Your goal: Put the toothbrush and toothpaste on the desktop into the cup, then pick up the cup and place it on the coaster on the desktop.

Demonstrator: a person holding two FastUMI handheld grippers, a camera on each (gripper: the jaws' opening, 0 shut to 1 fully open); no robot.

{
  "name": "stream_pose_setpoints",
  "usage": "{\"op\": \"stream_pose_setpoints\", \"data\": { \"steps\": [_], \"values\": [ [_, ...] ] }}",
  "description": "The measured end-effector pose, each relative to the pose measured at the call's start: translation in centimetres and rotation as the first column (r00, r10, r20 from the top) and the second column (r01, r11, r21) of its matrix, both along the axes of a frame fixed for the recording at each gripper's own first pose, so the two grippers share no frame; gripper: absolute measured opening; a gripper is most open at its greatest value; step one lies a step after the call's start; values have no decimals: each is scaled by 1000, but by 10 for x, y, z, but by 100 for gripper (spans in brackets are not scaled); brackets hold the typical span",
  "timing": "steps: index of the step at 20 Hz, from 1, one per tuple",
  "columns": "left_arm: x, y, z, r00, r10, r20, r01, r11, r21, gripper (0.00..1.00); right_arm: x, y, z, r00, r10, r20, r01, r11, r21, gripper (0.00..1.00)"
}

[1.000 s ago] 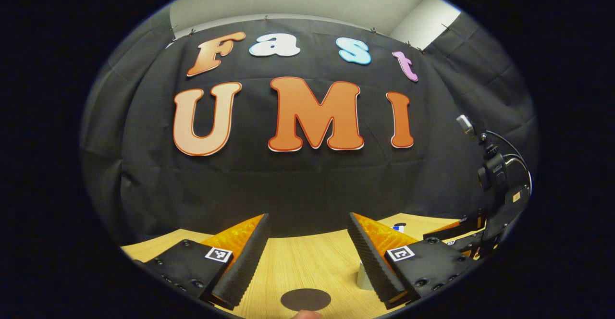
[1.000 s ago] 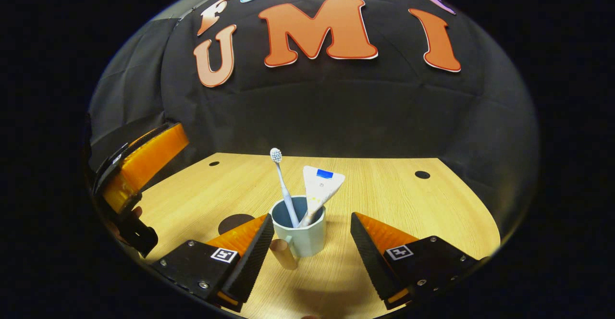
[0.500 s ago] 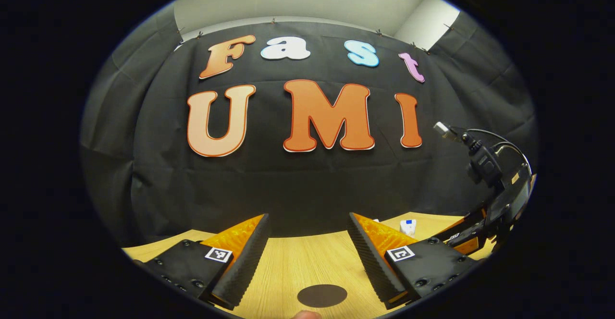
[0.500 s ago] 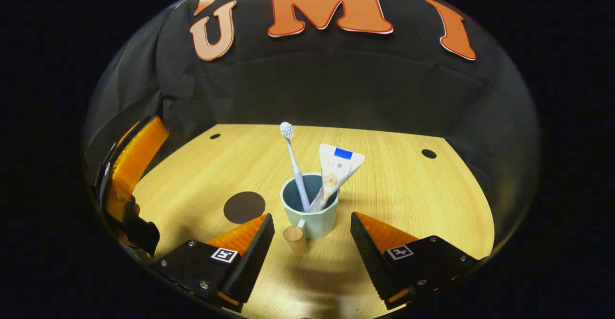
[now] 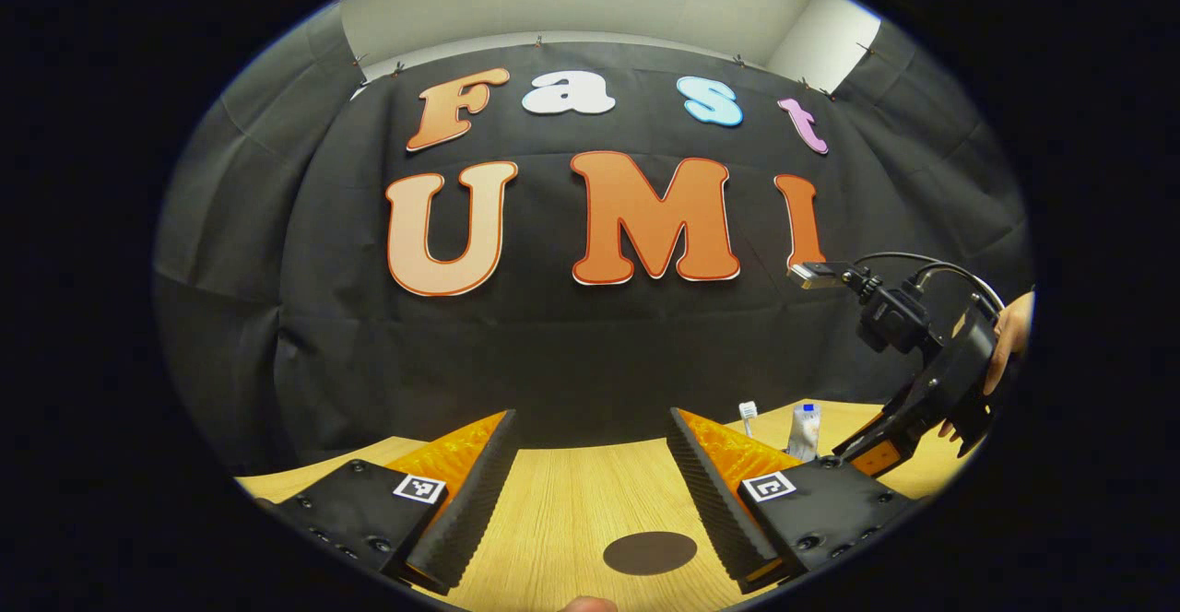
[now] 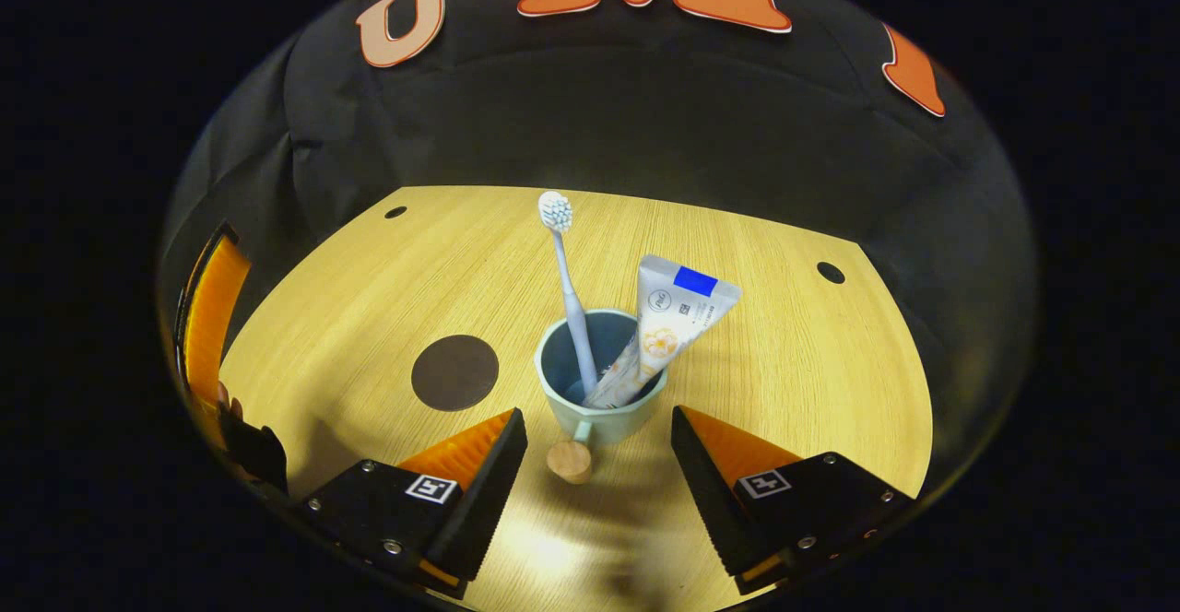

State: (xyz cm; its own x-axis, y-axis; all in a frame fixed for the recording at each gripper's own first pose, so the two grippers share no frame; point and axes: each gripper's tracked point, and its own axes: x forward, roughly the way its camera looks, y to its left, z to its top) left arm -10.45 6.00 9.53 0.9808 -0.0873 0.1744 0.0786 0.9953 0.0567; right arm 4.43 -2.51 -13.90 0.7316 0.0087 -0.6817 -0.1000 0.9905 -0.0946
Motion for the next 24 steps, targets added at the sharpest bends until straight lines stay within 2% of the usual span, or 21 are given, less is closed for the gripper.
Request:
{"op": "stream_pose_setpoints", "data": {
  "steps": [7,8,9,10,11,13,15,16,21,23,24],
  "values": [
    [-3,6,-7,1000,0,-12,0,1000,-12,100,1,0,-18,994,-18,-104,16,1000,-20,95],
    [-2,7,-8,1000,2,-13,-2,1000,-15,100,2,1,-22,992,-12,-124,10,1000,-18,94],
    [-3,8,-10,1000,2,-15,-2,1000,-18,100,0,3,-27,988,-7,-156,6,1000,-6,87],
    [-3,9,-12,1000,3,-15,-3,1000,-20,100,1,6,-31,985,-3,-173,4,1000,8,91],
    [-3,10,-12,1000,2,-17,-2,1000,-23,100,2,4,-36,981,-11,-192,12,1000,1,91],
    [-2,12,-15,1000,7,-25,-8,1000,-25,100,7,-1,-41,977,-31,-213,27,999,-21,88],
    [-2,15,-19,999,13,-32,-13,1000,-28,100,10,-5,-48,971,-51,-235,46,999,-26,77],
    [-2,17,-20,999,14,-35,-15,999,-29,100,11,-6,-52,969,-58,-240,52,998,-30,80],
    [-1,19,-28,998,17,-54,-19,999,-36,100,8,-6,-52,971,-49,-232,37,998,-56,72],
    [-1,19,-28,998,18,-57,-20,999,-36,98,5,-6,-52,971,-43,-237,31,998,-54,69],
    [0,20,-30,998,19,-58,-21,999,-35,100,3,-5,-55,967,-40,-250,30,999,-46,62]
  ]
}}
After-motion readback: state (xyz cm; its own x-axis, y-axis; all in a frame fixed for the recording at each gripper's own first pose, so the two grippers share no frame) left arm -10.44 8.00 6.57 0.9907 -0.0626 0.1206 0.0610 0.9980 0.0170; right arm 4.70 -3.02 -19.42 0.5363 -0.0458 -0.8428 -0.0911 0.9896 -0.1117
